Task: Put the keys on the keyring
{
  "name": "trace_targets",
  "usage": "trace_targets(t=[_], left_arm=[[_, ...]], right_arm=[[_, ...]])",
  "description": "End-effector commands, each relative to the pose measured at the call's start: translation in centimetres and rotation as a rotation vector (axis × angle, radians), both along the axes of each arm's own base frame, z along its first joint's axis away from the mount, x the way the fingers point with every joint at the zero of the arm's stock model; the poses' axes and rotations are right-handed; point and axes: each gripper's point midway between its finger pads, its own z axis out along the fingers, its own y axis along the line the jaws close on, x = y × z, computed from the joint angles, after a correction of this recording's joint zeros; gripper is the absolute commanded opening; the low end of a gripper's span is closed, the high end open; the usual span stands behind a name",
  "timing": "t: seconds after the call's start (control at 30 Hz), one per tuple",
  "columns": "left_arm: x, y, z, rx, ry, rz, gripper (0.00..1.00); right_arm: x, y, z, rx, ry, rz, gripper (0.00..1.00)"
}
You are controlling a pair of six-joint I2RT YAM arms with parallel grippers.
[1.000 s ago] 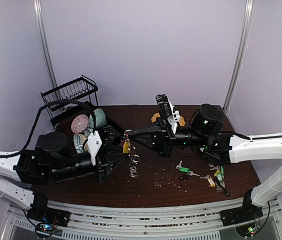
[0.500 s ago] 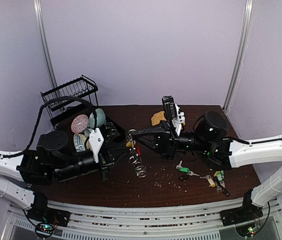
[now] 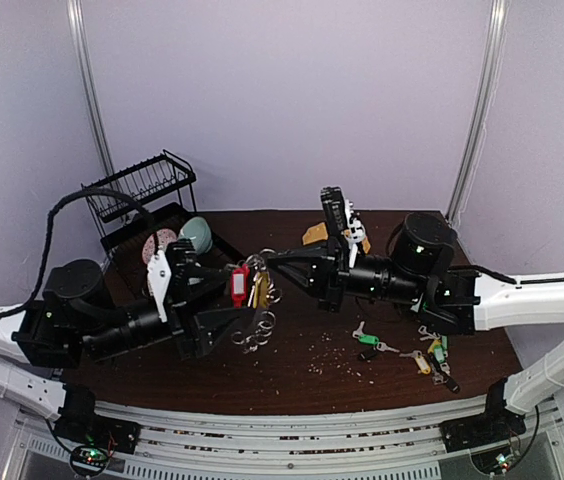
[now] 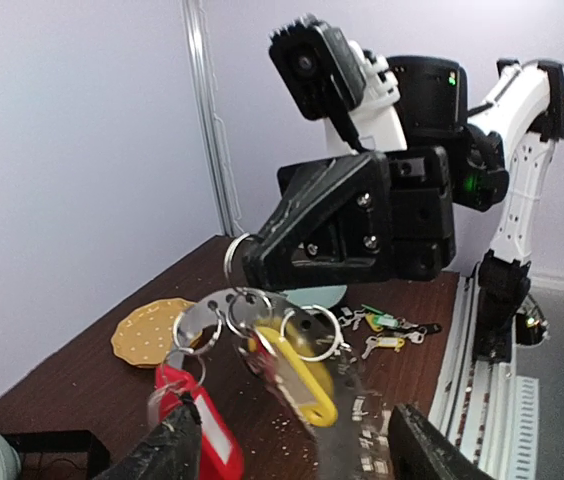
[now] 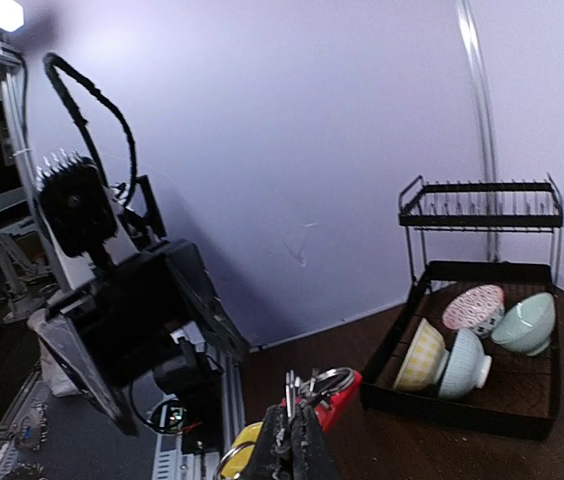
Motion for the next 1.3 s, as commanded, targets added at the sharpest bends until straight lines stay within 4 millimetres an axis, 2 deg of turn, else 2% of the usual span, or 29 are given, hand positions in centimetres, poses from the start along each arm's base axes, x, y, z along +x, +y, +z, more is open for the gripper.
trace_targets(t=[0.0,0.1,0.23,0.3,0.4,0.5,0.63,0.8,0.87,0.9,0.97,1.0,1.03,1.1,1.17,1.27], left_arm=[[-0.2,2.3,-0.5,-0.041,0.054,0.018,0.68],[0.2,4.4,-0.6,-0.118,0.075,0.062,0.70],[0.8,6.4,-0.7,-0.166,0.073,0.119,0.71],[1.4,6.9,-1.2,-0.155,0.074,0.160,0.72],[1.9,7.0,-1.8,-0.127,0.075,0.195,0.72],[1.7,6.4,-2.1,-0.106,0.077,0.180,0.72],[1.8,6.1,-2.4,-0.080,0.080,0.182,0.72],[2.0,6.6,-2.3,-0.077,0.087,0.203,0.72],[2.0,6.9,-2.1,-0.088,0.091,0.207,0.72],[2.0,7.1,-2.0,-0.094,0.093,0.210,0.72],[2.1,7.4,-2.0,-0.100,0.098,0.216,0.72],[2.1,7.6,-2.0,-0.101,0.098,0.219,0.73],[2.2,7.7,-1.9,-0.101,0.097,0.225,0.73],[2.6,8.3,-2.1,-0.099,0.100,0.262,0.75],[3.5,9.4,-2.3,-0.105,0.115,0.340,0.77],[5.0,11.4,-3.5,-0.083,0.158,0.490,0.81]], right_arm=[[3.5,-2.2,-1.5,-0.110,0.008,-0.241,0.00],[4.4,-3.2,-4.6,-0.239,0.033,-0.339,0.00],[3.2,-5.2,-9.1,-0.369,0.092,-0.341,0.00],[3.1,-5.9,-12.4,-0.465,0.143,-0.347,0.00],[3.6,-6.4,-18.4,-0.622,0.196,-0.374,0.00],[4.2,-5.9,-23.1,-0.694,0.244,-0.382,0.00],[5.9,-3.0,-26.6,-0.746,0.299,-0.377,0.00],[9.0,0.6,-27.3,-0.760,0.305,-0.410,0.00],[10.4,1.2,-27.5,-0.772,0.309,-0.442,0.06],[10.8,1.4,-27.7,-0.784,0.315,-0.448,0.16],[11.1,2.0,-27.5,-0.804,0.316,-0.425,0.47],[11.2,2.4,-26.6,-0.805,0.308,-0.417,0.81],[11.6,2.4,-25.4,-0.797,0.297,-0.424,0.98],[12.4,2.1,-21.5,-0.729,0.279,-0.437,1.00],[13.4,0.9,-17.6,-0.623,0.290,-0.422,1.00],[15.4,-3.1,-15.2,-0.548,0.334,-0.432,1.00]])
